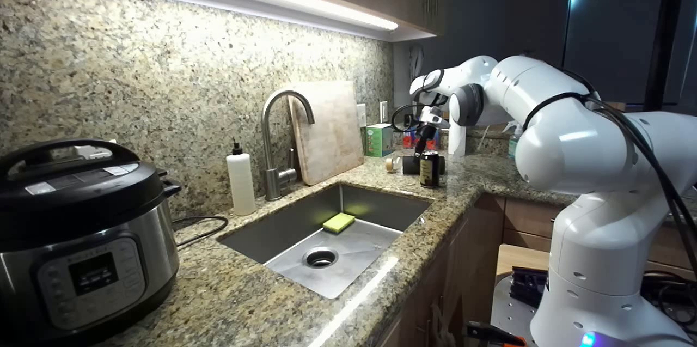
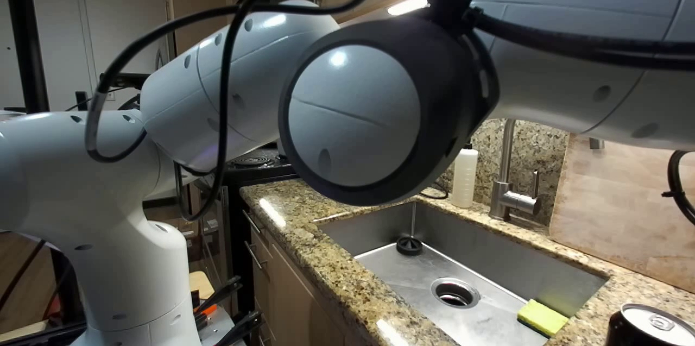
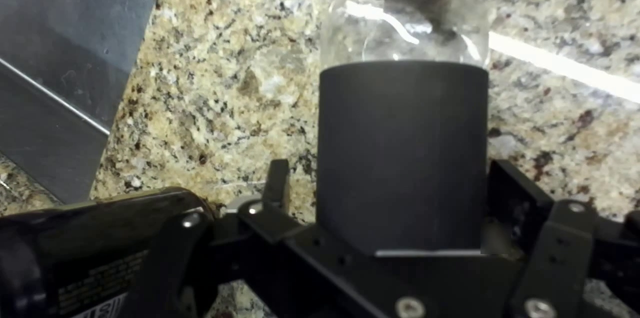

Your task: Remove the bottle from the sink

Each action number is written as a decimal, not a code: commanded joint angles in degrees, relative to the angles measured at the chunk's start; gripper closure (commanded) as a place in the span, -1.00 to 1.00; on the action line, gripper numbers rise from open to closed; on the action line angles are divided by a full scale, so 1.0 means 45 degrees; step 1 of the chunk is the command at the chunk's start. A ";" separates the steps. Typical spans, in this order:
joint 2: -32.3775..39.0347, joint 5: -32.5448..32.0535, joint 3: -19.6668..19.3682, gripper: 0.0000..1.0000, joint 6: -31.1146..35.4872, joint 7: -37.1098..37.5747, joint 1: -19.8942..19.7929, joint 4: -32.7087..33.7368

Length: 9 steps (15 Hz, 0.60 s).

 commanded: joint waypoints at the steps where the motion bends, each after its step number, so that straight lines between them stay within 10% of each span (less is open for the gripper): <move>1: 0.0000 0.0000 0.0000 -1.00 0.0000 0.0000 -0.0001 0.0000; 9: -0.0318 -0.0131 -0.0053 -1.00 0.0270 -0.0437 0.0423 -0.0349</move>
